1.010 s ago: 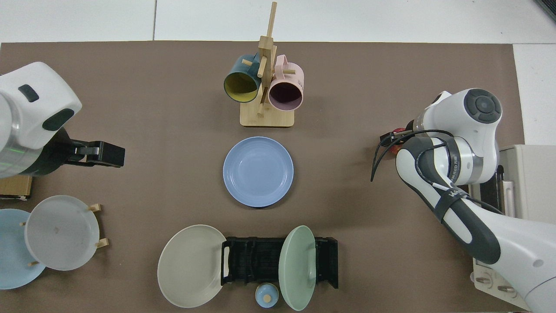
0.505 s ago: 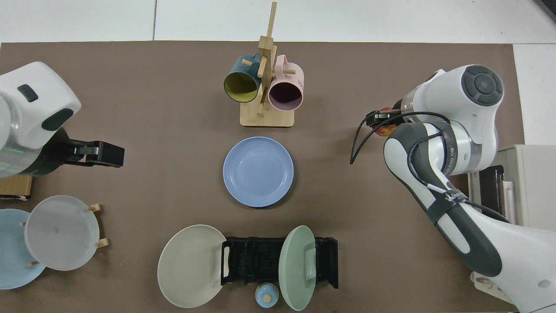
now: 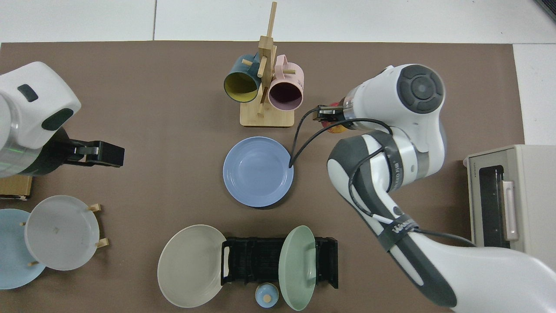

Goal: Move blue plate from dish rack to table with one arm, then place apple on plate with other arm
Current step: 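Carry the apple with the right gripper toward the blue plate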

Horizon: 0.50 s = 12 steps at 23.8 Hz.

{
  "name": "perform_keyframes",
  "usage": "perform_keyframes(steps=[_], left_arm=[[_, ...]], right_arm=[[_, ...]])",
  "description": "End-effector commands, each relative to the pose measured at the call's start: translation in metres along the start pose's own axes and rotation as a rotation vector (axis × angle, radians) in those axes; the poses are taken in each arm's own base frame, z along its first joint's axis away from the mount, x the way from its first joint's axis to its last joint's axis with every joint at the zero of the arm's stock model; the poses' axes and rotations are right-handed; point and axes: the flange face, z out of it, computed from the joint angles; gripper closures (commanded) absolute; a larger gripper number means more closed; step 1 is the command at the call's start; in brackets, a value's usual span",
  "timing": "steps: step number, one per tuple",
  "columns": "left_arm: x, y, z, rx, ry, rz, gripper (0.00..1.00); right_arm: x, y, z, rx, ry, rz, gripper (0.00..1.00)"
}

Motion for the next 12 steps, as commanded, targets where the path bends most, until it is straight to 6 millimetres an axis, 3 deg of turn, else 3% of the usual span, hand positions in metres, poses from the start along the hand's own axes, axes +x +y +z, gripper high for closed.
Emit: perform_keyframes(steps=[1,6,12], left_arm=[[-0.006,-0.003,-0.004,0.002,-0.007,-0.011,0.0],[-0.006,-0.003,-0.004,0.002,-0.007,-0.011,0.0],[-0.006,-0.003,-0.004,0.002,-0.007,-0.011,0.0]], right_arm=[[-0.023,-0.053,0.039,0.035,-0.001,0.025,1.0],[-0.057,-0.098,0.052,0.062,-0.005,0.026,1.0],[-0.079,-0.089,0.082,0.017,-0.054,0.019,1.0]])
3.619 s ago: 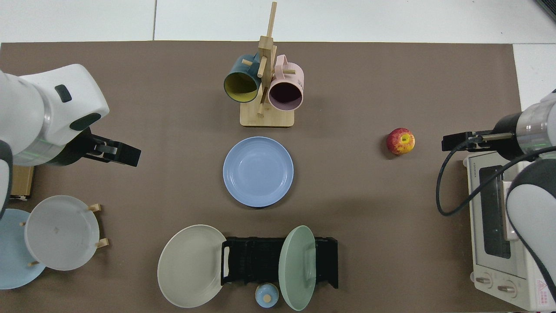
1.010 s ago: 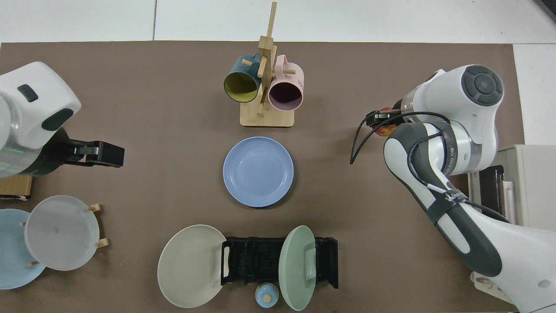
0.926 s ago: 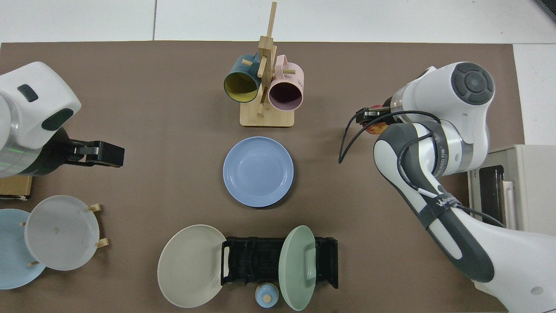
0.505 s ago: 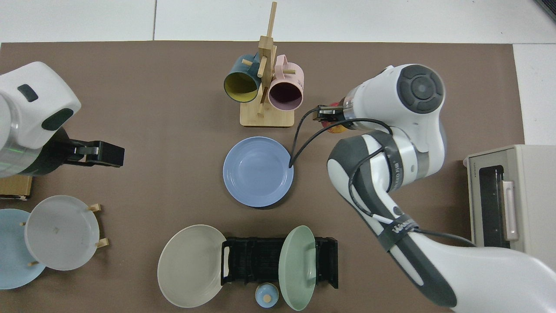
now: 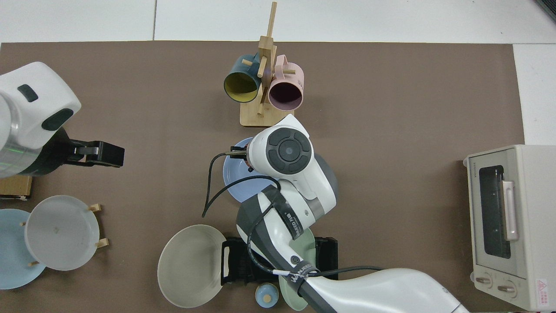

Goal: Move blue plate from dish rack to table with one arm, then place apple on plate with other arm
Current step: 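Lower the apple onto the blue plate and open the right gripper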

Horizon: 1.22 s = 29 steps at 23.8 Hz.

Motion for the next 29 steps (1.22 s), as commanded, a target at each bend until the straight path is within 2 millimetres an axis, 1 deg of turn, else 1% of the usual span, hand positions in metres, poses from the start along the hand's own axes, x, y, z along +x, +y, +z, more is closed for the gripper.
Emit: perform_keyframes(steps=[1,3,5,6,8,11,13,14,15,16,17,18,21,23,25,27,29], left_arm=[[-0.006,-0.003,-0.004,0.002,-0.007,-0.011,0.0],[-0.006,-0.003,-0.004,0.002,-0.007,-0.011,0.0],[-0.007,-0.003,-0.005,0.002,-0.005,-0.011,0.0],[-0.006,-0.003,-0.004,0.002,-0.007,-0.011,0.0],[-0.007,-0.003,-0.005,0.002,-0.004,-0.011,0.0],[-0.007,-0.003,-0.005,0.002,-0.004,-0.011,0.0],[-0.007,-0.003,-0.005,0.002,-0.004,-0.011,0.0],[-0.007,-0.003,-0.005,0.002,-0.004,-0.011,0.0],[-0.007,-0.003,-0.005,0.002,-0.005,-0.011,0.0],[-0.007,-0.003,-0.005,0.002,-0.004,-0.011,0.0],[-0.007,-0.003,-0.005,0.002,-0.004,-0.011,0.0],[-0.007,-0.003,-0.005,0.002,-0.004,-0.011,0.0],[-0.007,-0.003,-0.005,0.002,-0.004,-0.011,0.0],[-0.008,-0.003,-0.006,0.002,-0.002,-0.011,0.0],[-0.008,-0.003,-0.006,0.002,-0.002,-0.011,0.0],[-0.007,-0.003,-0.005,0.002,-0.005,-0.011,0.0],[-0.008,-0.003,-0.006,0.002,-0.002,-0.011,0.0]], right_arm=[[-0.006,0.012,0.017,-0.012,-0.03,0.032,1.0],[-0.014,0.01,0.031,-0.024,-0.047,0.027,0.99],[-0.019,0.013,0.037,-0.033,-0.059,0.028,0.92],[-0.019,0.014,0.038,-0.032,-0.058,0.028,0.89],[-0.021,0.015,0.038,-0.035,-0.06,0.037,0.86],[-0.025,0.016,0.04,-0.042,-0.068,0.049,0.84],[-0.029,0.02,0.042,-0.049,-0.074,0.054,0.79],[-0.031,0.021,0.043,-0.052,-0.078,0.054,0.79],[-0.033,0.023,0.044,-0.054,-0.08,0.054,0.75],[-0.032,0.024,0.044,-0.054,-0.08,0.056,0.59],[-0.033,0.023,0.045,-0.054,-0.08,0.058,0.22],[-0.033,0.023,0.046,-0.053,-0.078,0.058,0.0],[-0.028,0.02,0.044,-0.031,-0.053,0.063,0.0],[-0.022,0.023,0.041,-0.026,-0.039,0.067,0.0],[-0.006,0.031,0.028,-0.02,-0.015,0.085,0.0],[0.014,0.047,0.013,-0.015,0.004,0.118,0.0],[0.03,0.062,-0.01,-0.007,0.04,0.141,0.0]])
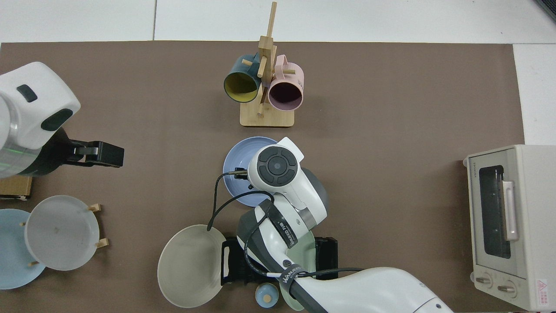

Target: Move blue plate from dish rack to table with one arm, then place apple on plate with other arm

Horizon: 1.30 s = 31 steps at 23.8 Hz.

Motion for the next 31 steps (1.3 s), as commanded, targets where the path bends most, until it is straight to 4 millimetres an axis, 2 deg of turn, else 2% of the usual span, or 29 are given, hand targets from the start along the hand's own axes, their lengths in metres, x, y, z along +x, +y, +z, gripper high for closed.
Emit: perform_keyframes(steps=[1,5,8,12,16,19,22,27,31], left_arm=[[-0.006,-0.003,-0.004,0.002,-0.007,-0.011,0.0],[-0.006,-0.003,-0.004,0.002,-0.005,-0.011,0.0],[-0.006,-0.003,-0.004,0.002,-0.007,-0.011,0.0],[-0.006,-0.003,-0.004,0.002,-0.007,-0.011,0.0],[-0.006,-0.003,-0.004,0.002,-0.007,-0.011,0.0],[-0.006,-0.003,-0.004,0.002,-0.005,-0.011,0.0],[-0.006,-0.003,-0.004,0.002,-0.007,-0.011,0.0],[-0.006,-0.003,-0.004,0.002,-0.005,-0.011,0.0],[-0.006,-0.003,-0.004,0.002,-0.007,-0.011,0.0]], right_arm=[[0.04,0.039,-0.052,0.036,0.064,0.094,0.0],[0.078,0.099,-0.105,0.021,0.093,0.144,0.0],[0.094,0.147,-0.149,-0.006,0.081,0.092,0.0],[0.103,0.205,-0.194,-0.038,0.052,0.032,0.0],[0.101,0.257,-0.237,-0.061,0.018,-0.01,0.0],[0.092,0.285,-0.272,-0.07,-0.001,-0.027,0.0],[0.08,0.299,-0.293,-0.078,-0.037,-0.038,0.0],[0.067,0.329,-0.312,-0.095,-0.097,-0.064,0.0],[0.067,0.337,-0.315,-0.103,-0.097,-0.09,0.0]])
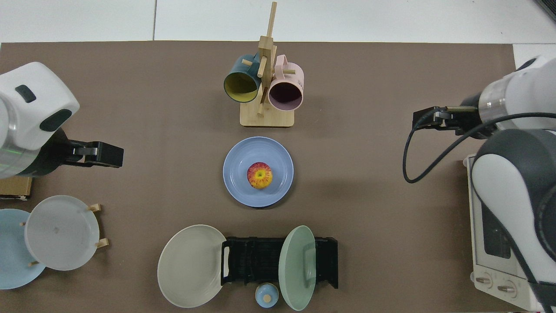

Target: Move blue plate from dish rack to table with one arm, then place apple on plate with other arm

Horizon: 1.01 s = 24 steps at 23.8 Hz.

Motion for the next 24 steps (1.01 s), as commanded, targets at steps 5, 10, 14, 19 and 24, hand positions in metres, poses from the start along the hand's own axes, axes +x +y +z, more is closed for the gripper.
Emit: perform_keyframes(steps=[5,10,14,19,24], left_arm=[[-0.006,-0.003,-0.003,0.002,-0.008,-0.01,0.0],[-0.006,-0.003,-0.004,0.002,-0.006,-0.01,0.0],[-0.006,-0.003,-0.004,0.002,-0.006,-0.01,0.0],[-0.006,-0.003,-0.004,0.002,-0.006,-0.01,0.0],[-0.005,-0.003,-0.003,0.002,-0.008,-0.01,0.0]], right_arm=[[-0.004,0.022,0.0,-0.015,-0.005,-0.024,0.0],[-0.004,0.024,-0.001,-0.013,-0.004,-0.015,0.0],[-0.004,0.026,-0.001,-0.013,-0.008,-0.01,0.0],[-0.004,0.035,-0.002,-0.056,-0.006,-0.017,0.0],[-0.004,0.033,-0.002,-0.089,-0.005,-0.031,0.0]])
